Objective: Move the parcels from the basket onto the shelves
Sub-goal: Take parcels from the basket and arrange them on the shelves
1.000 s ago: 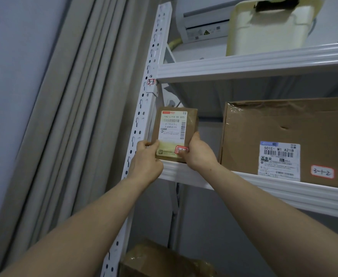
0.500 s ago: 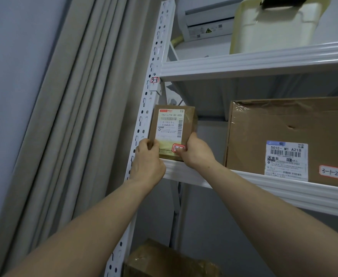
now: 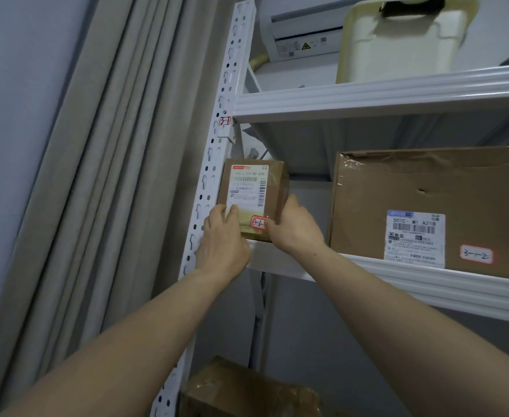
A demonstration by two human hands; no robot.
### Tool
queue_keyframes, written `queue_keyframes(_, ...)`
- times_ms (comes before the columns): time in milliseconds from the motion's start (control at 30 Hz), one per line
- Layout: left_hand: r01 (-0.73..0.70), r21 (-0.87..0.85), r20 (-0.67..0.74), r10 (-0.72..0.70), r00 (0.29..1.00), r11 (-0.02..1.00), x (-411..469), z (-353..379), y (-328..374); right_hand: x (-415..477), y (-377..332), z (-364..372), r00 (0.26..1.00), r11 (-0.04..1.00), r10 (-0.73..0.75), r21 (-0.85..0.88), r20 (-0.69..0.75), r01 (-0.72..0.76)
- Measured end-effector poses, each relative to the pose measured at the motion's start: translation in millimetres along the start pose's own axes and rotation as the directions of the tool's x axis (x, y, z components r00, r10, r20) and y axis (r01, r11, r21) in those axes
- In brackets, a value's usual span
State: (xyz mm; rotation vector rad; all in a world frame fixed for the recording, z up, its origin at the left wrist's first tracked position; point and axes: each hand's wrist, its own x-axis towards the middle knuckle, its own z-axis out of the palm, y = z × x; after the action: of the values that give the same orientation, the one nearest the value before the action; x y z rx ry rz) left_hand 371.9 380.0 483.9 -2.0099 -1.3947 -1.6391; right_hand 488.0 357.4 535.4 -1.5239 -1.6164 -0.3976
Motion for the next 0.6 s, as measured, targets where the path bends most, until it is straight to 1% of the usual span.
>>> queue_keyframes(67, -0.057, -0.042, -0.036, 0.056, 0.998, 0.998, -0.6, 1.6, 14.2, -11.3, 10.2, -23.6, 0.987, 0.997, -0.074, -0.048, -0.144, 0.068)
queue_keyframes(133, -0.136, -0.096, -0.055, 0.131, 0.990, 0.986, -1.0, 6.3, 33.2, -21.2, 27.7, -49.7, 0.947, 0.990, -0.130, -0.088, -0.294, 0.109)
queue_keyframes(167, -0.170, -0.126, -0.051, 0.165, 0.985, 0.977, -2.2, 9.0, 44.5, -24.8, 38.4, -62.7, 0.919, 0.990, -0.136, -0.088, -0.371, 0.111)
queue_keyframes(267, -0.226, -0.225, -0.014, 0.229, 0.973, 0.948, -8.8, 18.0, 83.0, -35.5, 70.5, -103.3, 0.814, 0.998, -0.065, -0.056, -0.577, 0.040)
queue_keyframes(300, -0.218, -0.262, 0.011, 0.229, 0.973, 0.940, -11.1, 21.5, 95.9, -39.1, 81.2, -116.7, 0.782, 0.999, -0.022, -0.043, -0.623, -0.006)
queue_keyframes(367, -0.152, -0.325, 0.080, 0.187, 0.979, 0.933, -14.4, 29.1, 119.5, -46.3, 102.0, -140.7, 0.733, 0.995, 0.060, -0.022, -0.677, -0.102)
queue_keyframes(433, -0.036, -0.333, 0.154, 0.092, 0.984, 0.942, -14.2, 35.7, 136.8, -53.1, 121.1, -159.9, 0.712, 0.977, 0.155, -0.002, -0.685, -0.215)
queue_keyframes(467, 0.031, -0.321, 0.193, 0.033, 0.981, 0.947, -13.4, 38.1, 143.4, -56.6, 129.3, -168.1, 0.715, 0.958, 0.222, 0.011, -0.663, -0.287)
queue_keyframes(533, 0.129, -0.277, 0.250, -0.058, 0.966, 0.952, -11.5, 41.2, 151.4, -59.1, 147.0, -179.1, 0.738, 0.901, 0.383, 0.047, -0.556, -0.432)
queue_keyframes(600, 0.150, -0.227, 0.280, -0.083, 0.956, 0.962, -10.7, 43.4, 157.9, -60.7, 161.2, -187.4, 0.759, 0.850, 0.513, 0.118, -0.401, -0.513)
